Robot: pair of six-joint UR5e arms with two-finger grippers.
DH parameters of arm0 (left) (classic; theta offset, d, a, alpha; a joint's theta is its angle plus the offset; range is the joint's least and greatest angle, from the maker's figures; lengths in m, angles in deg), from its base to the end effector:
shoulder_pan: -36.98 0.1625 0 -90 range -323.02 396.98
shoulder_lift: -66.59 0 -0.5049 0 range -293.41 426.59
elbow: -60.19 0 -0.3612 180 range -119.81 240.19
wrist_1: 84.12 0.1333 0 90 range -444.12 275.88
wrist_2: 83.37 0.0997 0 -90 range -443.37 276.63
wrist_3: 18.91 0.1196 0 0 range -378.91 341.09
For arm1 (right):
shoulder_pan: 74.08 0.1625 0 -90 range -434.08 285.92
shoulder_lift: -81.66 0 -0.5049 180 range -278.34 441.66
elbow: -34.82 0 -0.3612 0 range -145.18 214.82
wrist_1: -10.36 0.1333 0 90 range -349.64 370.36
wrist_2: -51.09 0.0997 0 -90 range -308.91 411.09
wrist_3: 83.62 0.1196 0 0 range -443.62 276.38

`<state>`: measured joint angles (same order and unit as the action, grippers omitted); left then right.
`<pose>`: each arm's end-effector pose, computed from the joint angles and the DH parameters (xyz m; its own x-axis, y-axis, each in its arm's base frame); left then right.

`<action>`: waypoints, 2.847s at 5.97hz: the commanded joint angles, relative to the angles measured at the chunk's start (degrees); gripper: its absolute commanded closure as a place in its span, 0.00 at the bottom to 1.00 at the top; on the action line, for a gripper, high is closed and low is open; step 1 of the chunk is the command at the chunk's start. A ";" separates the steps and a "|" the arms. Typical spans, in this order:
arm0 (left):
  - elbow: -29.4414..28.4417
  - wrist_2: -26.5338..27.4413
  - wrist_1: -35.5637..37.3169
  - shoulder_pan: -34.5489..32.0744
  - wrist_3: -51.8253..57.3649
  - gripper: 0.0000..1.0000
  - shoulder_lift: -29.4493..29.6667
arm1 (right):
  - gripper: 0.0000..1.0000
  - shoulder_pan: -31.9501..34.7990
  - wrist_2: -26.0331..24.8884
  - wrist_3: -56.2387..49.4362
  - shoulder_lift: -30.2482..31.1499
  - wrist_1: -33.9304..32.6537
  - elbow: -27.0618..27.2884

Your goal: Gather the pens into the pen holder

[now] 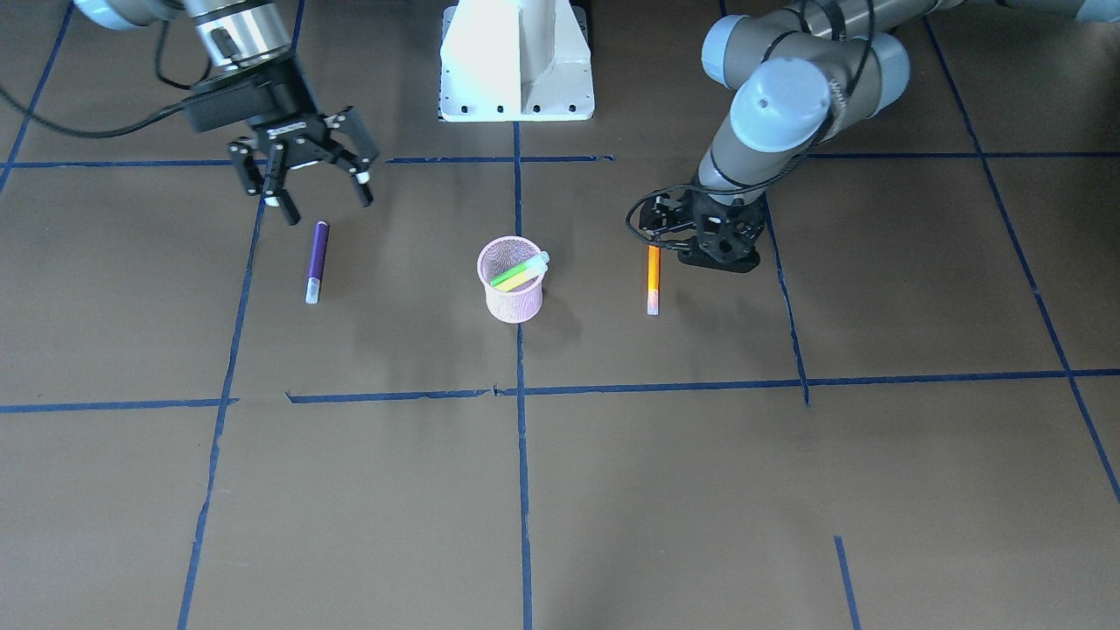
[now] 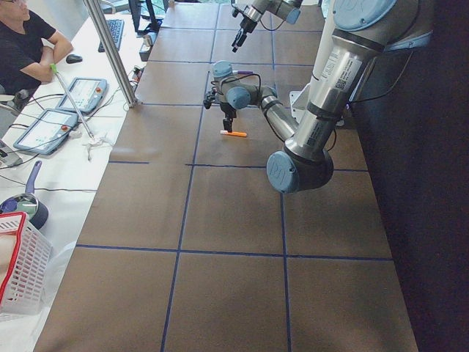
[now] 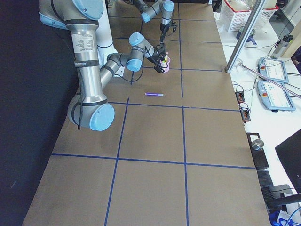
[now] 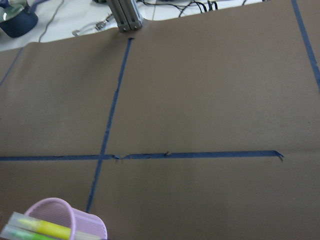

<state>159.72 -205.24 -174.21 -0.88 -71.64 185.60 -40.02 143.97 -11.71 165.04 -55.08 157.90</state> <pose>0.4849 -0.4658 0.3961 0.6489 0.1470 -0.7466 -0.1658 0.9849 0.0498 -0.3322 -0.3782 0.3954 0.5040 -0.0336 0.8630 -0.3843 0.8861 0.2590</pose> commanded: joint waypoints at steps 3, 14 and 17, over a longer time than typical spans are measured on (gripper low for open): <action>-9.42 0.93 -0.43 1.82 -5.37 0.06 6.14 | 0.00 26.27 37.67 -21.29 12.92 -0.91 -8.53; -12.86 2.60 -1.22 2.79 -4.49 0.64 6.41 | 0.00 38.80 39.12 -60.58 14.18 -30.36 -10.76; -12.16 2.60 -2.27 2.62 -4.75 1.00 6.41 | 0.00 38.80 39.04 -60.58 14.53 -30.98 -10.93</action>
<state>147.10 -202.63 -175.77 1.87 -76.25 191.98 -1.18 183.03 -72.28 179.50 -85.73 147.01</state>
